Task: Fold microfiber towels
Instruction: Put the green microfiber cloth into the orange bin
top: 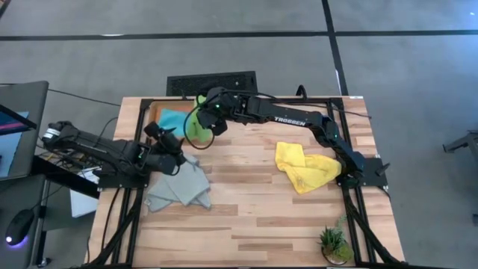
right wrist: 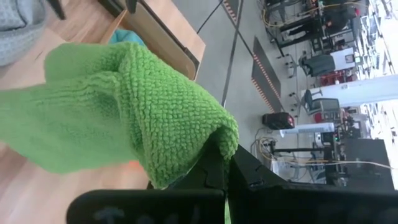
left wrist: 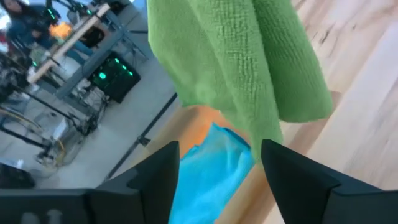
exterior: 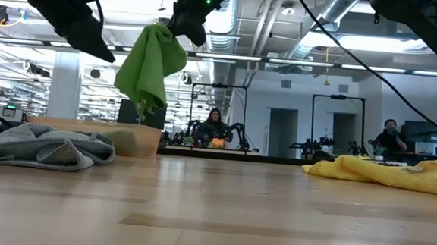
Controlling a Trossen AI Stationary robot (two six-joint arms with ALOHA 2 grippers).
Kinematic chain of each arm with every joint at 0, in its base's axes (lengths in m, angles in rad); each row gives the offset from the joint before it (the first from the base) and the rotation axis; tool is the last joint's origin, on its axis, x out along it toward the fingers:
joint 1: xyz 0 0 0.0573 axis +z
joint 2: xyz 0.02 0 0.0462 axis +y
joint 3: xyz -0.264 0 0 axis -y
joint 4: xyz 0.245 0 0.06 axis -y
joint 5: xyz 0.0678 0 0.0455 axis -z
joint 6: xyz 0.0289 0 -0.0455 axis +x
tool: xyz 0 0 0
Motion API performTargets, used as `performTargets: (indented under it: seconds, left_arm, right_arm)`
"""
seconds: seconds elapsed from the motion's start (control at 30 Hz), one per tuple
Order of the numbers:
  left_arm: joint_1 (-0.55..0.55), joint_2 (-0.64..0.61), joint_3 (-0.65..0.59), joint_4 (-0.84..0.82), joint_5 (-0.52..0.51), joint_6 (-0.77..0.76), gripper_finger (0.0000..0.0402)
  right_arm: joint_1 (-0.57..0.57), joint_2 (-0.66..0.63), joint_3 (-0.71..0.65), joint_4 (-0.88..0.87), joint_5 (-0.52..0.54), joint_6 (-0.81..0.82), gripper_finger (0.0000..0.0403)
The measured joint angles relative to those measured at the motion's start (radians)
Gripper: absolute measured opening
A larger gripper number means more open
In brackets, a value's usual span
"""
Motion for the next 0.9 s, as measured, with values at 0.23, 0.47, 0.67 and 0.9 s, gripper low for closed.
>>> performTargets:
  seconds: [0.23,0.47,0.67,0.9]
  left_arm:
    - [0.022,0.000,0.000,0.219,0.011,0.167,0.0236]
    - [0.049,0.000,0.000,0.383,0.014,0.215,0.0234]
    - [0.118,0.013,0.000,0.415,0.041,0.180,0.0234]
    - [0.130,0.028,0.000,0.582,0.128,0.329,0.0234]
  right_arm:
    - [0.000,0.000,0.000,0.016,0.000,0.000,0.0012]
    - [0.001,0.000,0.000,0.029,0.000,0.000,0.0012]
    - [0.001,0.000,0.000,0.054,0.000,0.000,0.0013]
    - [0.001,0.001,0.000,0.062,0.001,-0.007,0.0013]
